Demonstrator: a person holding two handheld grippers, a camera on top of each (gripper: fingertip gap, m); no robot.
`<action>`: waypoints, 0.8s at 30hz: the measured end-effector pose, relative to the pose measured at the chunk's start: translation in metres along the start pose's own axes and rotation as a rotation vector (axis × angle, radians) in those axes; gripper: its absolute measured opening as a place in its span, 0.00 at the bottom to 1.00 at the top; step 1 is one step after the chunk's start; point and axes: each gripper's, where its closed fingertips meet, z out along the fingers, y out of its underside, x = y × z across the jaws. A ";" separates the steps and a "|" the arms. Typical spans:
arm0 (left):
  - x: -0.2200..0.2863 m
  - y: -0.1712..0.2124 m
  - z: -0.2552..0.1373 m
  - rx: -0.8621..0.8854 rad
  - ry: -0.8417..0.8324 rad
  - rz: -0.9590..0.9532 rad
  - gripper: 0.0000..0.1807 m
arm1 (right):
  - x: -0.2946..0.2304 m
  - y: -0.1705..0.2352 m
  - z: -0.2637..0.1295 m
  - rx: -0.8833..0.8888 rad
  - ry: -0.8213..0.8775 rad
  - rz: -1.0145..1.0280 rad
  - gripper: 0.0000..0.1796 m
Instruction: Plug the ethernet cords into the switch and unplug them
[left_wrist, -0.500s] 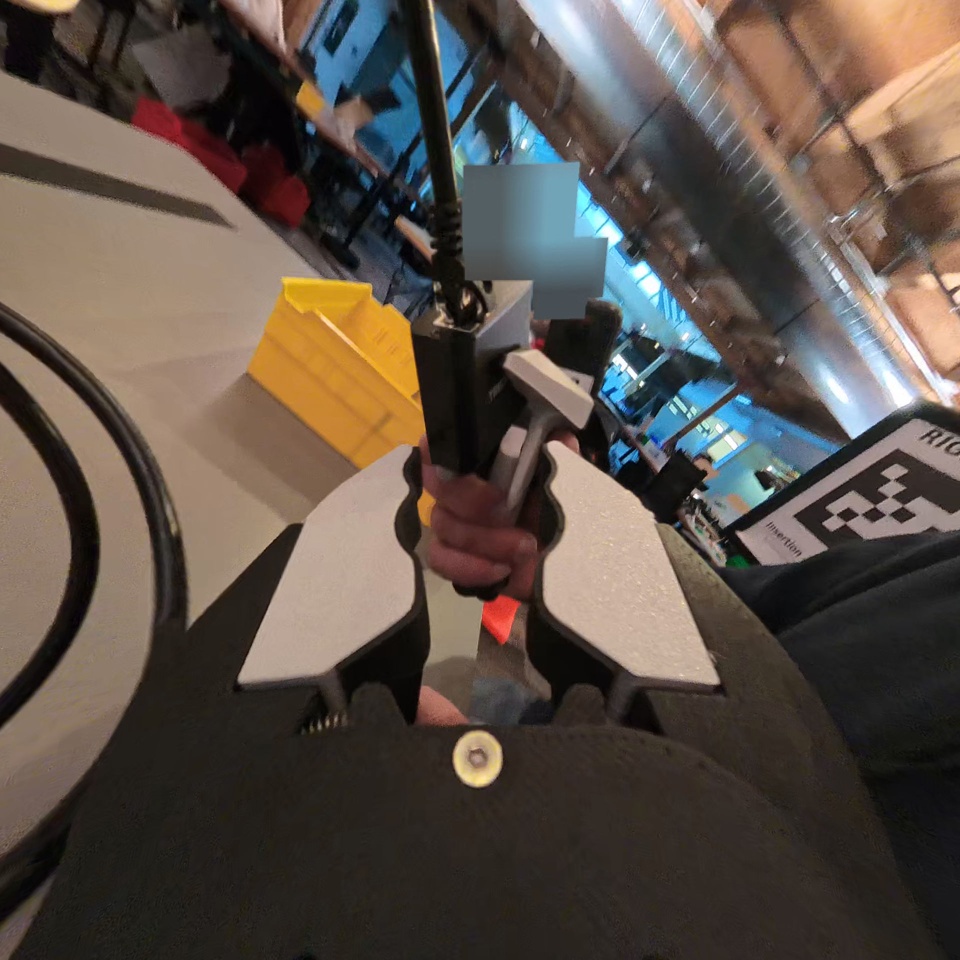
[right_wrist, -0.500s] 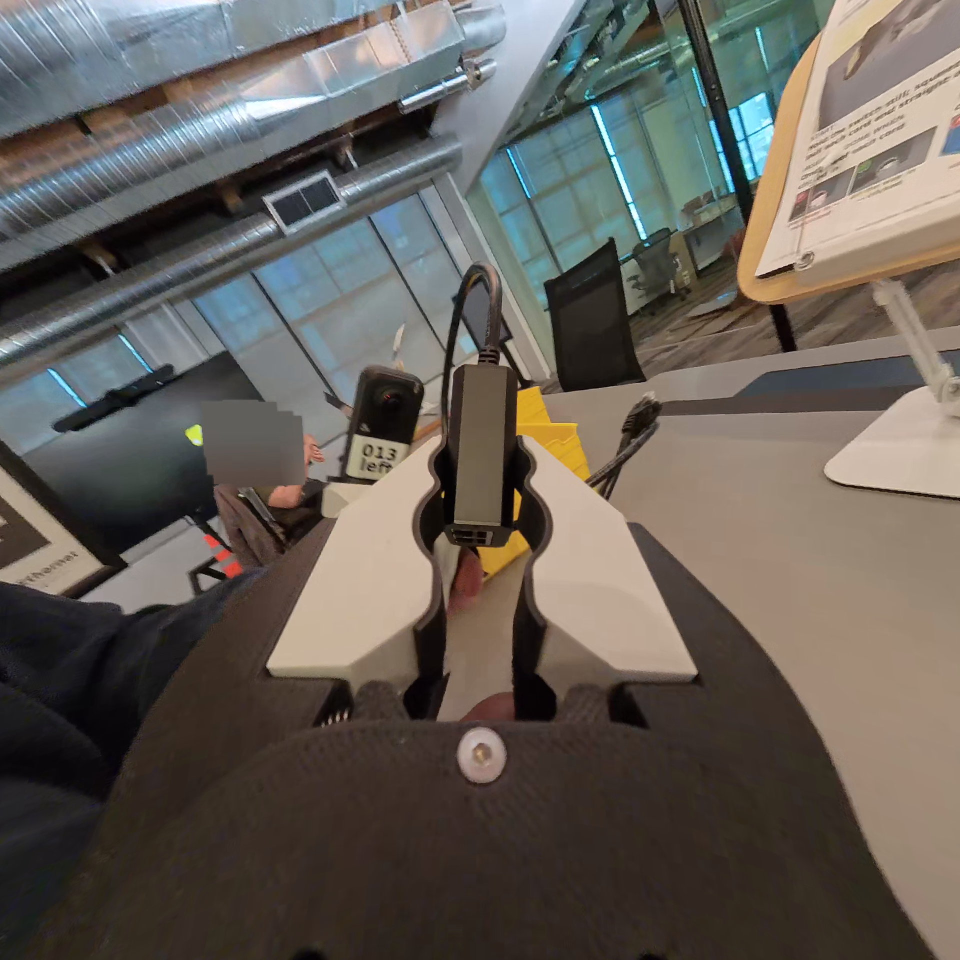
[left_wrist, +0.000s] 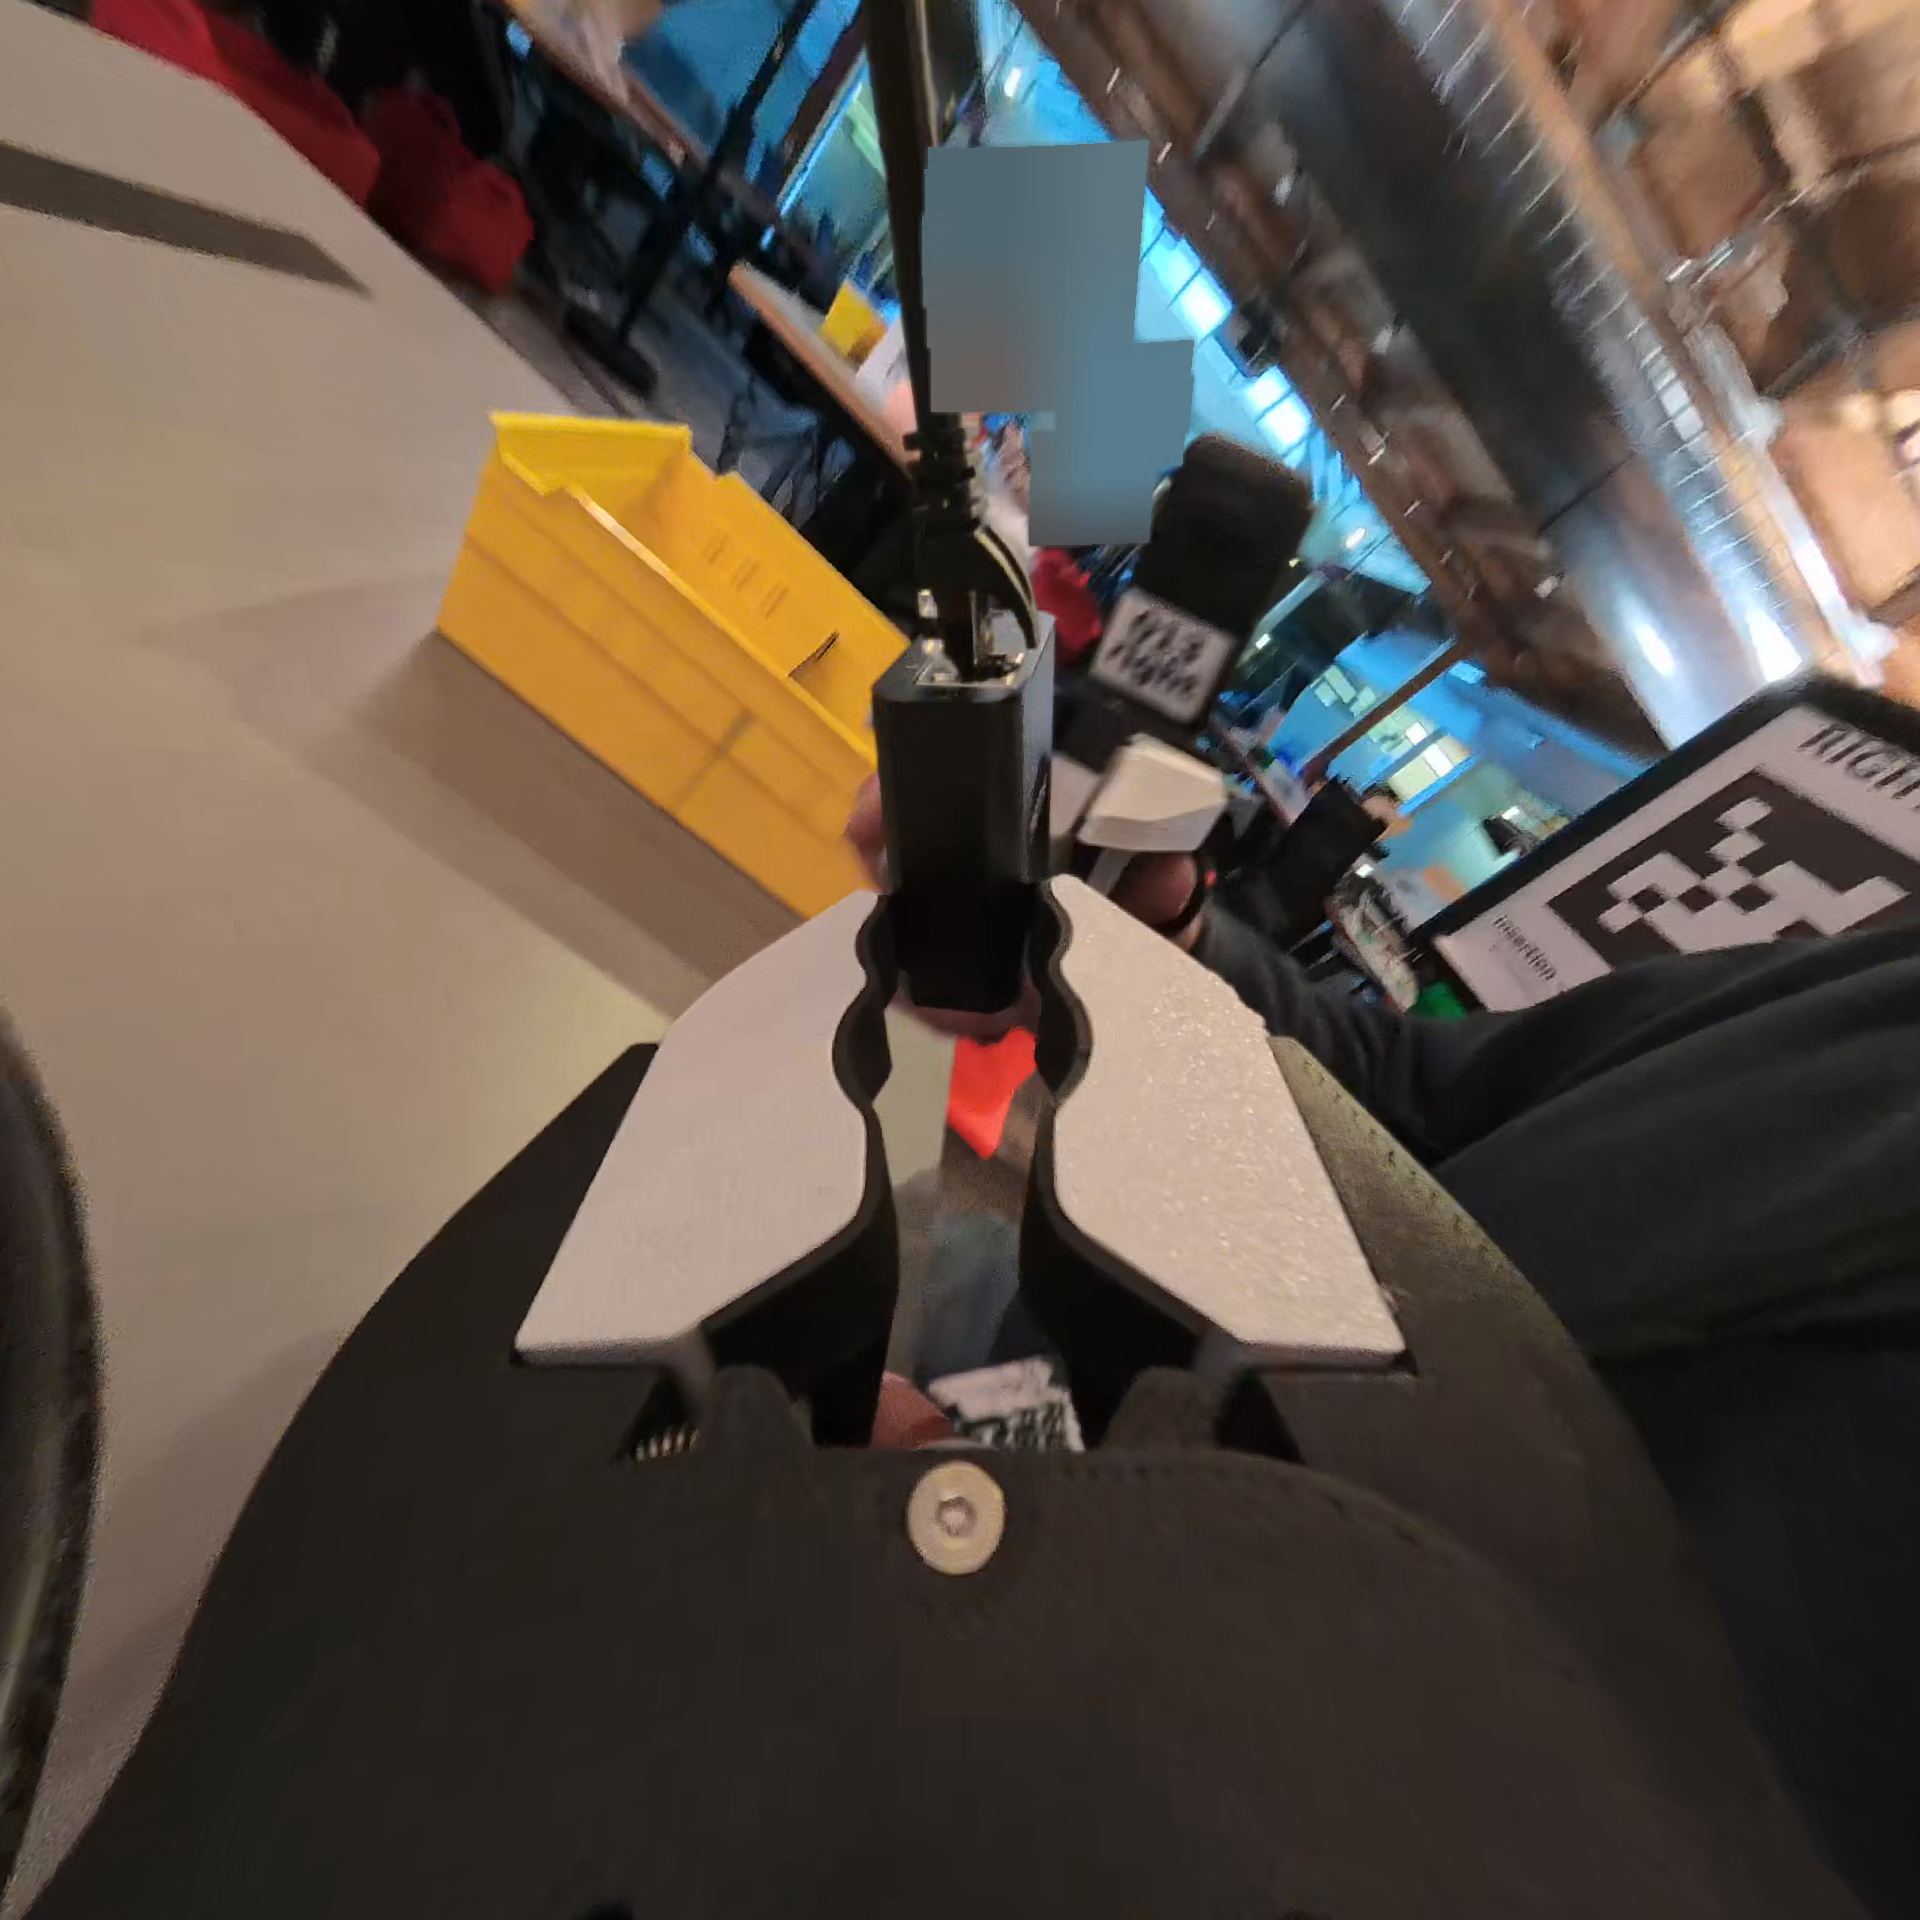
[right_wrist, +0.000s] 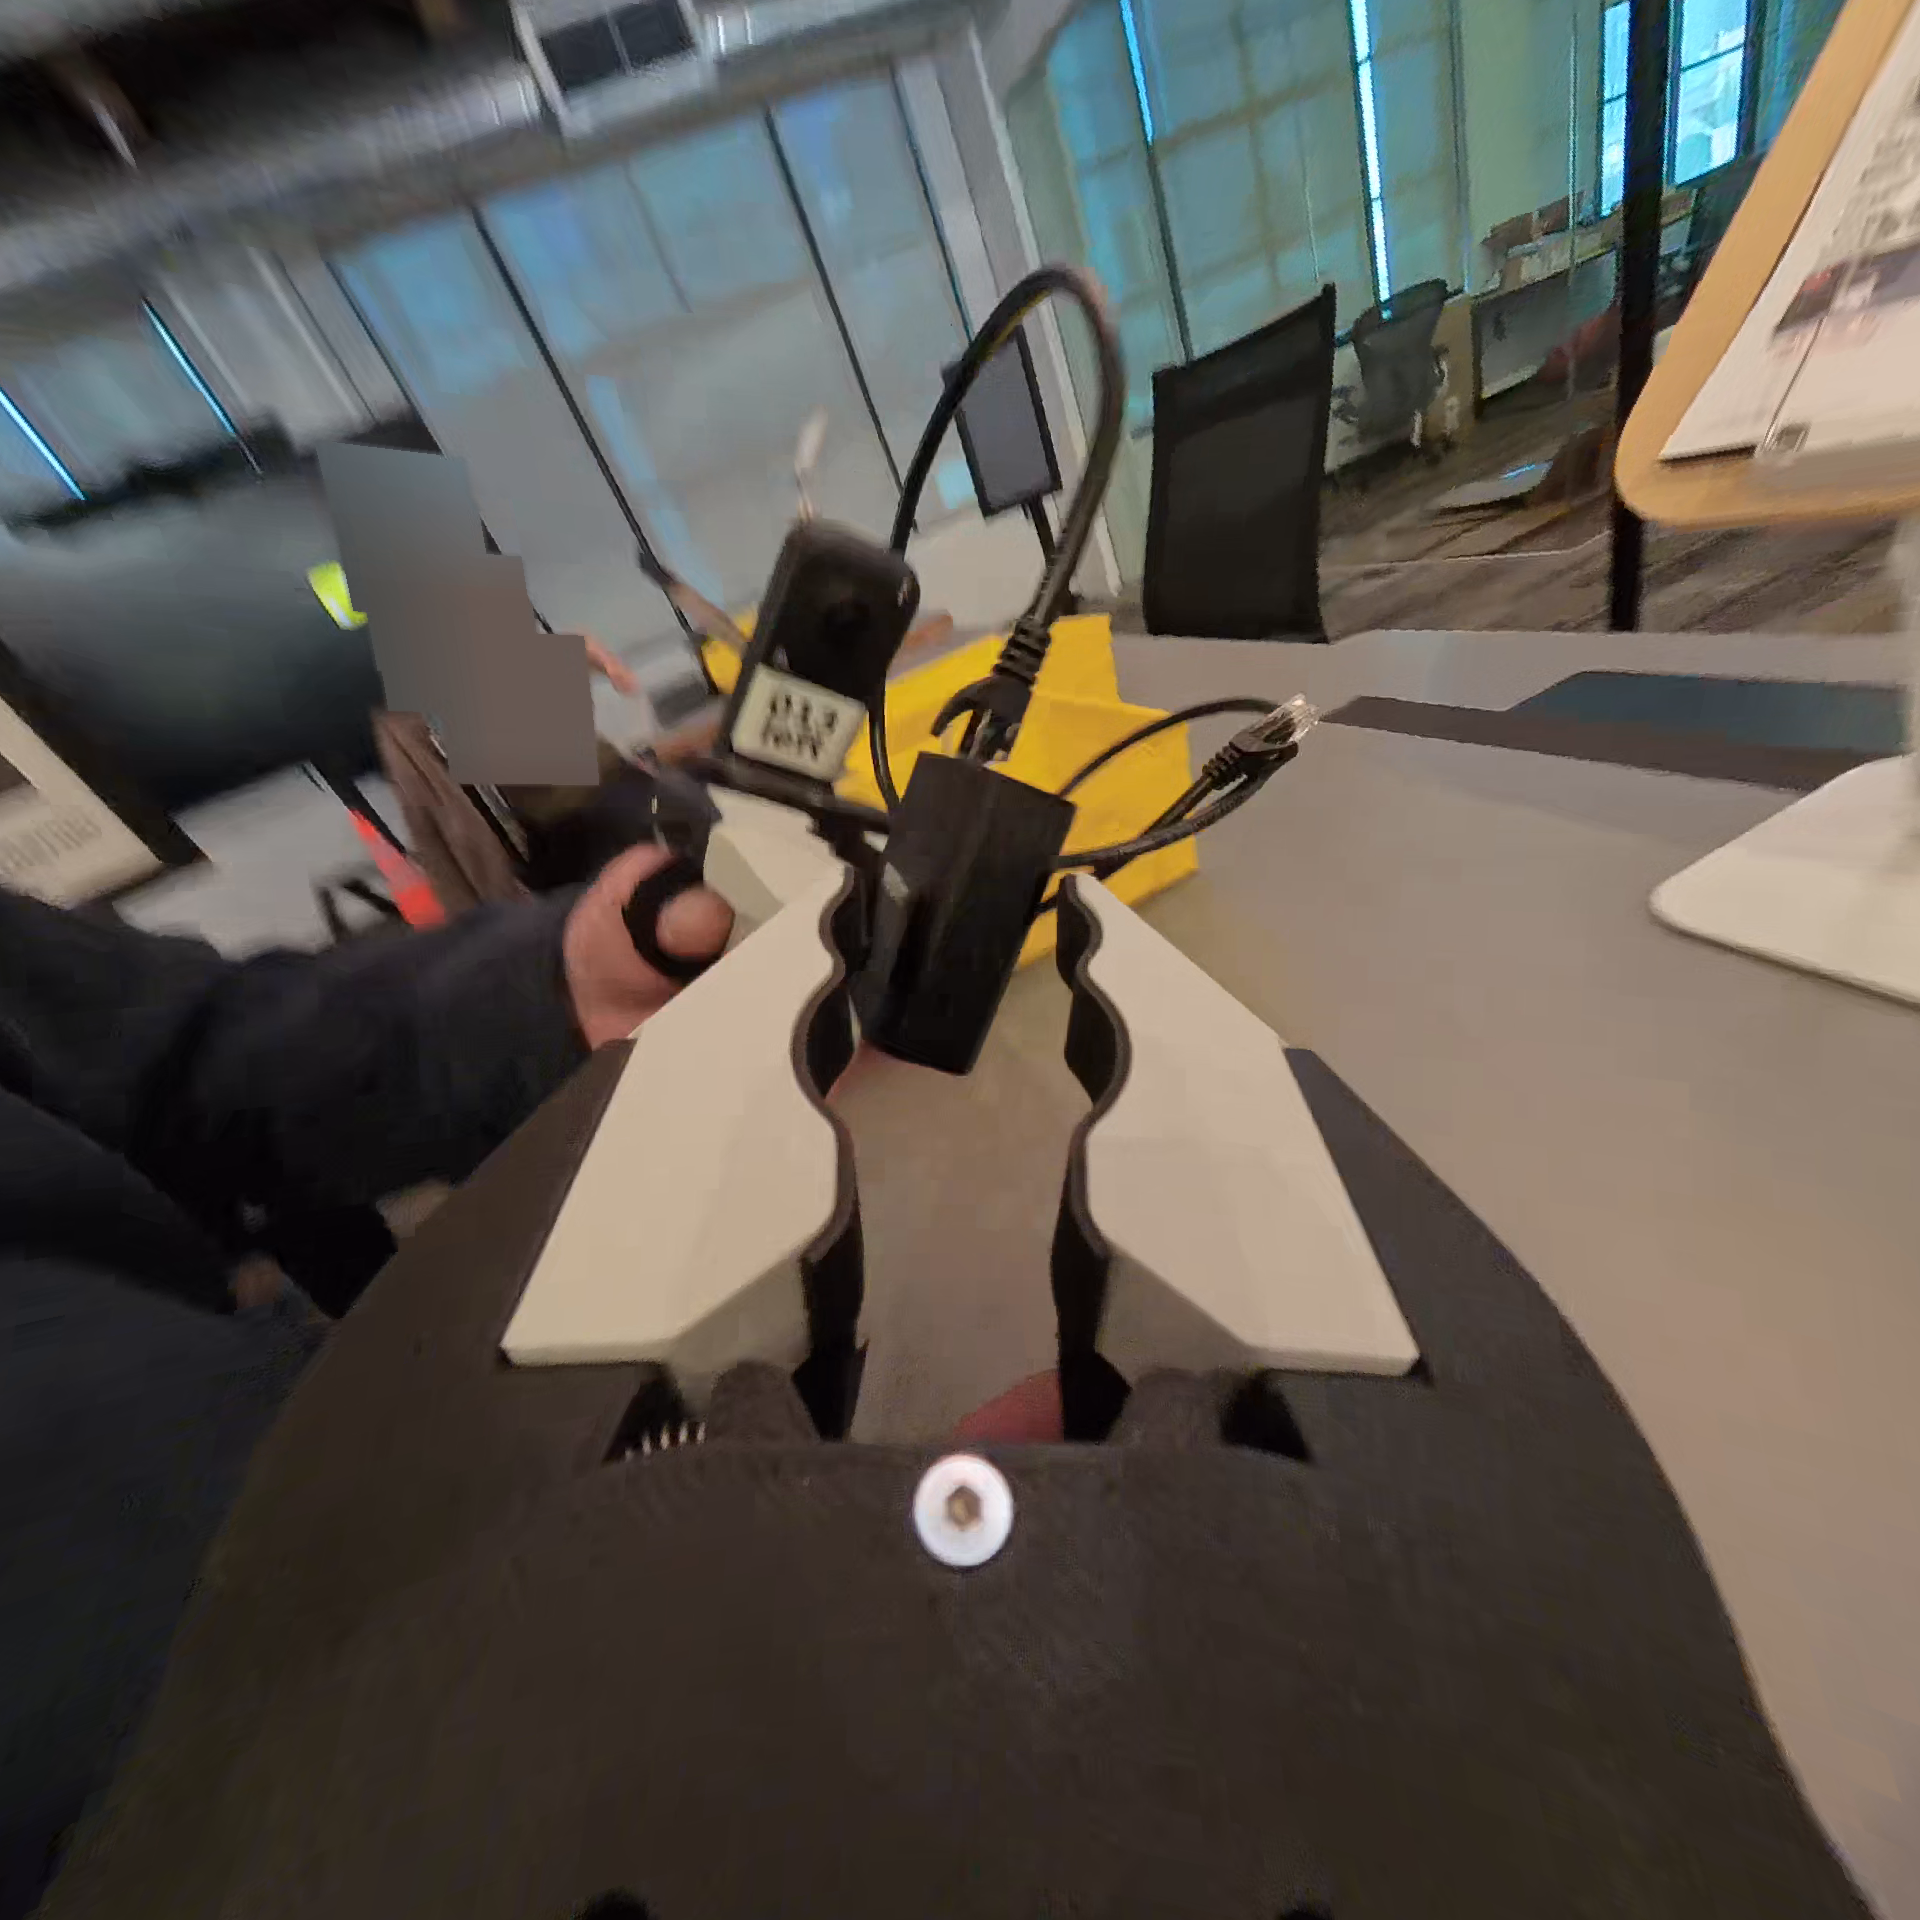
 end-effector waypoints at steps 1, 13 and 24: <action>-0.003 0.002 -0.006 -0.039 -0.024 0.006 0.13 | -0.001 0.002 -0.003 -0.058 0.022 -0.087 0.21; -0.012 0.042 -0.042 -0.653 -0.078 0.045 0.13 | -0.045 0.032 0.004 -0.656 -0.123 -1.170 0.40; -0.003 0.045 -0.042 -0.831 0.000 0.085 0.13 | 0.006 0.080 0.013 -1.011 -0.165 -1.471 0.39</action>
